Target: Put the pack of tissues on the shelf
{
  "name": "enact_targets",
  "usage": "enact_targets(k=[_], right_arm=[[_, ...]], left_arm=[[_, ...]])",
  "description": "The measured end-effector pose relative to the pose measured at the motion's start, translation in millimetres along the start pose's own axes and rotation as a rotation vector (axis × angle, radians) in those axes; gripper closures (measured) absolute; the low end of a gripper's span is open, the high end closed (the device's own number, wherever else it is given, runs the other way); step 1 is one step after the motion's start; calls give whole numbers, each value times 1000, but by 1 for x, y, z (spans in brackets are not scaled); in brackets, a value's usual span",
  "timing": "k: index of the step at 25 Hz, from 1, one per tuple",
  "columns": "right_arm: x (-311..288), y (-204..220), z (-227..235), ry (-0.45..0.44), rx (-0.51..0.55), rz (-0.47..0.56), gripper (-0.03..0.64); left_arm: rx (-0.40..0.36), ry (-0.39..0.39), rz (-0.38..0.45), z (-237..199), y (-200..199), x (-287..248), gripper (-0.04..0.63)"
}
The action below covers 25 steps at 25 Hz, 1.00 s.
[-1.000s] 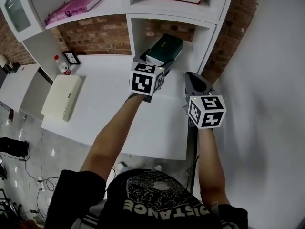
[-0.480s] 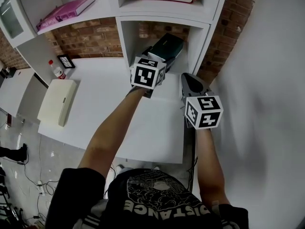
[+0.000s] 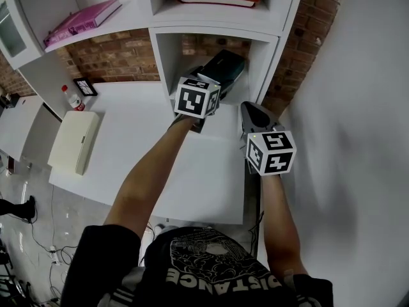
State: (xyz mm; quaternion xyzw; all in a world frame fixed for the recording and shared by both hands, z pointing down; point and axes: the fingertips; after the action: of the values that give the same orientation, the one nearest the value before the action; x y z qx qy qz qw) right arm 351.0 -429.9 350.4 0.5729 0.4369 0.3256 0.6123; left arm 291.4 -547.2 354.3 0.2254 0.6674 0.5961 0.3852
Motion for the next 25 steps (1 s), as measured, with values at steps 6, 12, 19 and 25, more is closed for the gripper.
enact_targets(k=[6,12,19,25], right_arm=[[-3,2,-2,-1,-3,-5,614],[-1,6,-7,0,-14,-11,614],[4,6,-14,11,-23,-16,612],[8,-1,-26,25,-31,-9,613]], left_arm=[[0,7,-2,0,0,-1,140],[-8,7,-11,-1,1,1,132],[-21,16,12,0,-6,16,133],[-35,28,43,-5,-13,43,170]])
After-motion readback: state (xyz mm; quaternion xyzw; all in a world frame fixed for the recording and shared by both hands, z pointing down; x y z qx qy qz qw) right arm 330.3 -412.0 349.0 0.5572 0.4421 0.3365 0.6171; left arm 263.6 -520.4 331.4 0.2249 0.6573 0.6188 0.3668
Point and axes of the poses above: the fingertips, and each gripper's own axes: x backward along the fingers, z to its right, y out of its underside, and after that the axes turned 2 degrees about -z, right-handed
